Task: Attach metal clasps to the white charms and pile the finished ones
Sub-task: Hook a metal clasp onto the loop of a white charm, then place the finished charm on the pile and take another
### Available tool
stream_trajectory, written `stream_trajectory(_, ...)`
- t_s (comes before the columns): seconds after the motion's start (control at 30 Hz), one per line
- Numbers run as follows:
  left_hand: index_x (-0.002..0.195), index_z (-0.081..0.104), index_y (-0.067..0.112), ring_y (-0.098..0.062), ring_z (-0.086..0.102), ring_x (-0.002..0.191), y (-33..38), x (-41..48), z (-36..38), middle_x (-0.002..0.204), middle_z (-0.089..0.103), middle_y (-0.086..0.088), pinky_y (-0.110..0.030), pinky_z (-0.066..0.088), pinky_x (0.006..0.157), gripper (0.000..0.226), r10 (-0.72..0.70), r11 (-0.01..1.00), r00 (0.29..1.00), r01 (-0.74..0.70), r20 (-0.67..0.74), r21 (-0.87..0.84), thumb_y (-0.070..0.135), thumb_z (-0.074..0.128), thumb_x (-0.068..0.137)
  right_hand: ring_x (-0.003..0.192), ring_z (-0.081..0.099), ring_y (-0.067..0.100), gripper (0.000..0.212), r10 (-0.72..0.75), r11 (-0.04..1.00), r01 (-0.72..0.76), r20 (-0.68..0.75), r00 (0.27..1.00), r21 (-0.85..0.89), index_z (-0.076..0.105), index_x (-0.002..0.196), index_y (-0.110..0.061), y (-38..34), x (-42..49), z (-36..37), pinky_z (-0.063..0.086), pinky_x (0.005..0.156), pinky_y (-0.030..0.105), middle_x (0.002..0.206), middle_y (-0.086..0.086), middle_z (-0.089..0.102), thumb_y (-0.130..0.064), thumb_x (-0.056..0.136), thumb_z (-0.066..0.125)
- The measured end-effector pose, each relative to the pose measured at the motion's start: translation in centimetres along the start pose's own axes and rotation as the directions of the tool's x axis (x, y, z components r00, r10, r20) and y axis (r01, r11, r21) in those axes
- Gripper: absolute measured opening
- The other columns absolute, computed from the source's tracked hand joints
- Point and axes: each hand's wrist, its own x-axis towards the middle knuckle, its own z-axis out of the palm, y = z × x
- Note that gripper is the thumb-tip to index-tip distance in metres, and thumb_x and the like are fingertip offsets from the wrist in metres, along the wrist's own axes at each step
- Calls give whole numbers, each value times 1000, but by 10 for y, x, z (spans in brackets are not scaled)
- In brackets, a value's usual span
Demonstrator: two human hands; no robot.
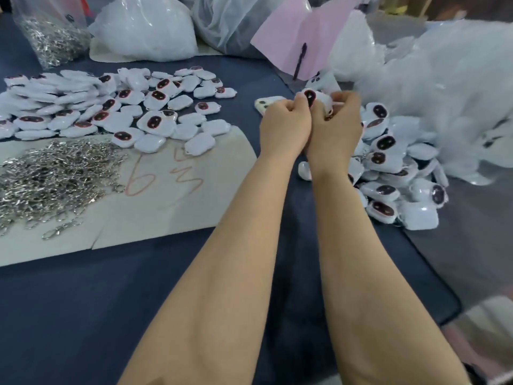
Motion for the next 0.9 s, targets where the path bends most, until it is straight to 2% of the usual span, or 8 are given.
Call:
stream_trajectory(0.13, 85, 61, 9, -27, 58, 96, 3, -2, 40, 81, 58, -4, -31, 43, 78, 37, -46, 999, 989, 42, 143, 28, 34, 37, 99, 111, 51, 22, 32, 1, 968, -26, -102, 995, -249, 51, 122, -13, 18, 22, -26, 40, 94, 38, 120, 4, 58, -18, 91, 48)
stream_trajectory(0.27, 111, 63, 10, -32, 48, 118, -3, 0, 61, 118, 60, -10, -41, 35, 103, 55, -97, 968, 975, 45, 200, 246, 46, 23, 100, 130, 33, 24, 44, 50, 887, -101, -124, 991, -451, 42, 136, -17, 37, 30, -35, 26, 104, 29, 140, 3, 43, -31, 94, 47)
stream_trajectory(0.37, 122, 60, 15, -32, 42, 125, -4, 1, 62, 130, 55, -9, -46, 30, 108, 59, -117, 952, 973, 54, 198, 301, 50, 19, 99, 134, 28, 18, 44, 18, 857, -78, -122, 992, -510, 43, 135, -19, 45, 30, -34, 18, 108, 23, 142, 0, 39, -37, 95, 47)
stream_trajectory(0.47, 105, 65, 14, -27, 50, 117, -2, 0, 54, 114, 62, -5, -40, 37, 103, 51, -34, 988, 985, 8, 168, 153, 44, 23, 101, 135, 28, 19, 37, -58, 870, 5, -92, 994, -493, 49, 130, -15, 40, 27, -27, 16, 111, 26, 140, 2, 43, -26, 94, 48)
stream_trajectory(0.6, 79, 57, 16, -19, 59, 91, 3, -1, 22, 78, 60, 5, -33, 46, 86, 38, -3, 996, 1000, 5, 30, -90, 35, 32, 101, 126, 38, 21, 30, -172, 949, 147, -68, 983, -279, 56, 121, -9, 15, 10, -2, 30, 106, 30, 129, 7, 51, -8, 92, 48)
stream_trajectory(0.77, 88, 56, 15, -13, 57, 79, -8, 7, -49, 78, 59, 6, -27, 45, 75, 17, -38, 986, 969, -3, -244, -166, 24, 44, 96, 95, 59, 22, 21, -4, 976, -66, 319, 948, 210, 61, 107, -6, -22, -32, 52, 48, 90, 43, 101, 8, 64, -11, 91, 48)
stream_trajectory(0.8, 91, 57, 13, -12, 55, 77, -12, 8, -66, 83, 61, 2, -24, 44, 72, 15, -53, 986, 956, 3, -289, -168, 22, 44, 95, 96, 59, 23, 23, 7, 972, -103, 418, 908, 209, 62, 108, -7, -26, -42, 65, 48, 90, 44, 103, 9, 65, -12, 90, 49)
stream_trajectory(0.9, 112, 57, -3, -5, 45, 60, -27, 4, -116, 98, 61, -13, -8, 34, 47, 30, -109, 986, 899, 44, -424, -160, 16, 44, 93, 114, 53, 24, 37, 2, 977, 139, 654, 757, -164, 54, 126, -18, -24, -67, 108, 41, 89, 29, 128, 6, 55, -17, 90, 51)
